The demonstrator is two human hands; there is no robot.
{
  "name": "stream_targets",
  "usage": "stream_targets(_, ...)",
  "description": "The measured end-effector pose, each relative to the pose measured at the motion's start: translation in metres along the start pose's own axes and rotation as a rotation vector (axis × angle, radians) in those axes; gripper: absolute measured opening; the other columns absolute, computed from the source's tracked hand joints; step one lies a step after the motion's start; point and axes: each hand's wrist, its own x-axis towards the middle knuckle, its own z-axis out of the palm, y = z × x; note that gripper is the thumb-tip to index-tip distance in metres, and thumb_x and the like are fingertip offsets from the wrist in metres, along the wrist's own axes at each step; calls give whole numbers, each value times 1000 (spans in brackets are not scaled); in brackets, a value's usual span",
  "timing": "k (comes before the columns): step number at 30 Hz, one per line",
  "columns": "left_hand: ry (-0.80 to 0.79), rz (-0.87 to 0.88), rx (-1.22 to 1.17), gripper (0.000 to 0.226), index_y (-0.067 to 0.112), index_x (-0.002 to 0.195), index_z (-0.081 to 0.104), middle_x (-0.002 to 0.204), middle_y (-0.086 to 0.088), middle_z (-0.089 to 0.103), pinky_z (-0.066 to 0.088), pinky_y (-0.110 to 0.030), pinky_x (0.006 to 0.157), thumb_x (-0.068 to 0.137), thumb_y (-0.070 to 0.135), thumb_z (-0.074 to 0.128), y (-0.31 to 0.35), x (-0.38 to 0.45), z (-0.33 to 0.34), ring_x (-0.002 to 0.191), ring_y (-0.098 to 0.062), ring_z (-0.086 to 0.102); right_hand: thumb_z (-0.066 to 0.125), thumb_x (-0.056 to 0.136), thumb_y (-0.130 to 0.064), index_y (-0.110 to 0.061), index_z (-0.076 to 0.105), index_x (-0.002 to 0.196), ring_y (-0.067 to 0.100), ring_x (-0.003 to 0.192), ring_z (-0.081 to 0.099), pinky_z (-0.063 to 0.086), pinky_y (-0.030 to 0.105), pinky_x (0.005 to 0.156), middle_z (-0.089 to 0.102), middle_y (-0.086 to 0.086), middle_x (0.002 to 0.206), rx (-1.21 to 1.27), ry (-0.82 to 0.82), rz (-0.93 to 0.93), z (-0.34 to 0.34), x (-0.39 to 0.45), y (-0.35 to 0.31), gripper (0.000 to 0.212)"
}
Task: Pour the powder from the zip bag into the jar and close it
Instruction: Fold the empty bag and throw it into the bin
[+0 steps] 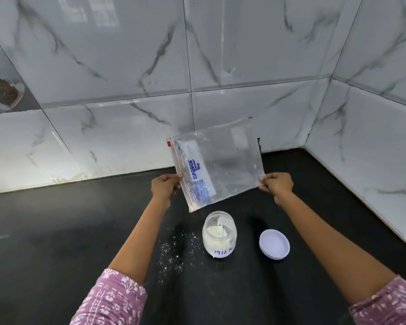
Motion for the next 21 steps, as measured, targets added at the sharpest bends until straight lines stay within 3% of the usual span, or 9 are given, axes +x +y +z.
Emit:
stream_targets(4, 11, -80, 124, 14, 10, 71, 65, 59, -5, 56, 29, -12, 31, 83, 5, 68, -29, 13, 1, 36, -2, 41, 63, 85, 2, 5, 67, 93, 16, 63, 60, 55, 25, 63, 64, 22, 105, -72, 39, 66, 5, 4, 40, 9)
stream_targets(7, 25, -151, 167, 14, 10, 73, 67, 62, -3, 59, 33, -13, 35, 85, 4, 66, -53, 18, -2, 45, -8, 43, 64, 85, 0, 0, 66, 83, 20, 68, 63, 55, 29, 74, 66, 21, 101, -145, 27, 68, 5, 4, 61, 3)
stream_targets(11, 51, -202, 218, 6, 10, 83, 71, 70, -1, 64, 41, -18, 50, 85, 7, 66, -79, 16, -7, 57, -8, 51, 68, 83, -2, -2, 65, 80, 24, 72, 66, 58, 36, 77, 68, 20, 97, -286, -3, 46, 3, 3, 77, 4)
stream_targets(15, 63, -155, 265, 6, 10, 80, 71, 72, -2, 66, 43, -18, 52, 82, 5, 69, -87, 9, -7, 58, -8, 53, 72, 80, -11, 3, 68, 79, 31, 74, 69, 57, 46, 79, 70, 20, 79, -521, -51, -82, -4, -3, 81, 14)
stream_targets(21, 15, 35, 340, 8, 8, 89, 71, 84, -4, 69, 47, -22, 67, 81, 8, 71, -89, -15, -11, 69, -8, 59, 71, 82, -17, 7, 63, 94, 34, 82, 64, 50, 40, 74, 68, 21, 83, -723, -11, -290, -14, -22, 80, 28)
